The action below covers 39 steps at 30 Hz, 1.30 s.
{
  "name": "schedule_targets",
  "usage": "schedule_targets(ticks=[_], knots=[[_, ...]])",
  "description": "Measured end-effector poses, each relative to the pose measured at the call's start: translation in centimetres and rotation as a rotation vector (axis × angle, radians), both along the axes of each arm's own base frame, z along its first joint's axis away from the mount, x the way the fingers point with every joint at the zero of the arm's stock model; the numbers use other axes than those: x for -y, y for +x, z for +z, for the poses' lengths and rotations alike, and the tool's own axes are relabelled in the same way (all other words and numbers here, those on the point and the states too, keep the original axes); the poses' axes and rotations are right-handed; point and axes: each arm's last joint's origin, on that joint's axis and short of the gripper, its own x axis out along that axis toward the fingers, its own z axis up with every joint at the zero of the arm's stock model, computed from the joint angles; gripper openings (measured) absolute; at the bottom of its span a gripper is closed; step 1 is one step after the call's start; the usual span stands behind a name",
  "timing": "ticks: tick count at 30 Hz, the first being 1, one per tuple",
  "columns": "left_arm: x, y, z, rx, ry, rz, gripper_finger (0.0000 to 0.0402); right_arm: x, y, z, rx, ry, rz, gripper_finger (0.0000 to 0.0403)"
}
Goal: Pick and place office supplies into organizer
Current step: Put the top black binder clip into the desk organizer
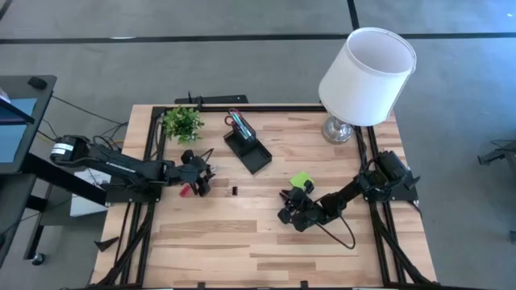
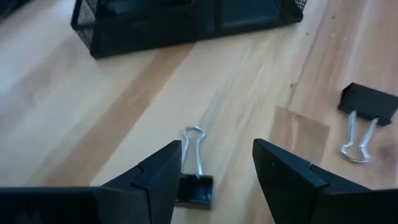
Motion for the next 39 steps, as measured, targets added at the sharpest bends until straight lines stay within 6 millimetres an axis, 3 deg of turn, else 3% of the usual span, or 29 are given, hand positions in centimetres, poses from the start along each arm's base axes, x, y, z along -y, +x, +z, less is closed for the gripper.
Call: schedule_targets(ticks=[12, 29, 39], knots=[[-0.7, -1.0, -1.1, -0.165, -0.007, 0.007, 0.0197, -0.2, -0.1, 0.0, -0.002, 0.001, 0.009, 0.006], [-1.5, 0.0, -1.7, -0.13, -0.117, -0.052, 0.0197, -0.4, -0.2, 0.0, -0.004, 0.005, 0.017, 0.006], [-1.4, 0.8, -2.9, -0.128, -0.144, 0.001, 0.0197, -0.4, -0.2, 0.0, -0.004, 0.006, 0.019, 0.006]])
